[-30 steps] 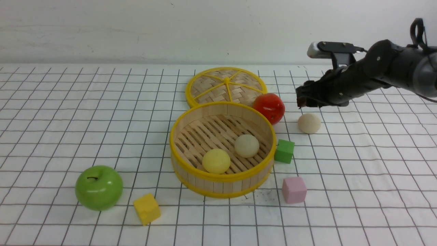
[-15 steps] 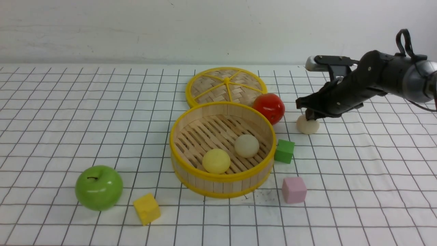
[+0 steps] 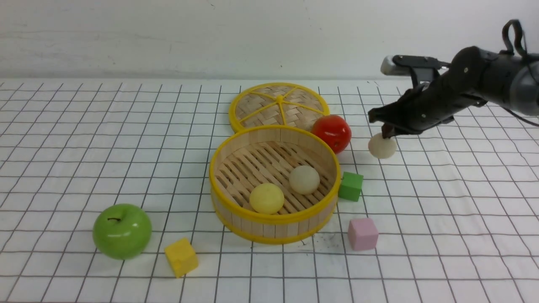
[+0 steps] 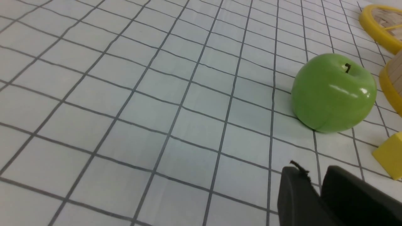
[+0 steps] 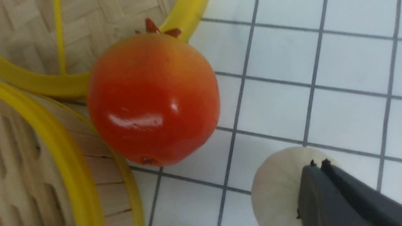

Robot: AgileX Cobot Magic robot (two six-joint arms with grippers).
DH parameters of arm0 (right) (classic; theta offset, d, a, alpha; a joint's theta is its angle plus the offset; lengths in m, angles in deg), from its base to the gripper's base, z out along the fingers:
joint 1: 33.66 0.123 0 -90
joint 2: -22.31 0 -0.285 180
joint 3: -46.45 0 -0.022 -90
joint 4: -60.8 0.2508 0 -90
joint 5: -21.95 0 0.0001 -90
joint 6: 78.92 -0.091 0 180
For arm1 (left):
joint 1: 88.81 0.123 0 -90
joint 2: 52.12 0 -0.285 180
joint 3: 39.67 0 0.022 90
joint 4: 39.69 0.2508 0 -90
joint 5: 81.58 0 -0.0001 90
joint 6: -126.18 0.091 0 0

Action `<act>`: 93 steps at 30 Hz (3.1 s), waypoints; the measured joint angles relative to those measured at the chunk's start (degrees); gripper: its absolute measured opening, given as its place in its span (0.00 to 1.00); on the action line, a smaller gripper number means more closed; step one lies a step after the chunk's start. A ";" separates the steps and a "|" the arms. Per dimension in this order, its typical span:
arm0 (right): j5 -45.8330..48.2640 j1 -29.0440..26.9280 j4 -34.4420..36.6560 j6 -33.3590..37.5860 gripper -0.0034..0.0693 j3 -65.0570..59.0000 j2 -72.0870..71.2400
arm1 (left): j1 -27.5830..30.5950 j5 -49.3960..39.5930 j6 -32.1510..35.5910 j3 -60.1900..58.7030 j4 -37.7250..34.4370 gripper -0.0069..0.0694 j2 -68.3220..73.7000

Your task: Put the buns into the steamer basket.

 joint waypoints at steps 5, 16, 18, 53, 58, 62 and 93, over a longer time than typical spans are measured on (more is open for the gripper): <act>3.20 0.15 5.63 2.69 0.02 0.00 -3.94 | 0.00 0.00 0.00 0.00 0.00 0.25 0.00; 5.41 9.07 26.16 18.44 0.02 0.00 -4.98 | 0.00 0.00 0.00 0.00 0.00 0.25 0.00; 4.40 11.78 29.56 22.34 0.02 0.00 -3.16 | 0.00 0.00 0.00 0.00 0.00 0.25 0.00; 20.91 6.38 -6.45 -0.01 0.36 -8.55 -35.14 | 0.00 0.00 0.00 0.00 0.00 0.25 0.00; 20.86 6.38 -6.90 -2.84 0.36 -23.75 -50.91 | 0.00 0.00 0.00 0.00 0.00 0.25 0.00; 16.49 6.38 -7.15 -3.15 0.34 -39.74 -68.61 | 0.00 0.00 0.00 0.00 0.00 0.25 0.00; 12.79 6.38 -7.03 -10.25 0.03 -69.70 -102.81 | 0.00 0.00 0.00 0.00 0.00 0.25 0.00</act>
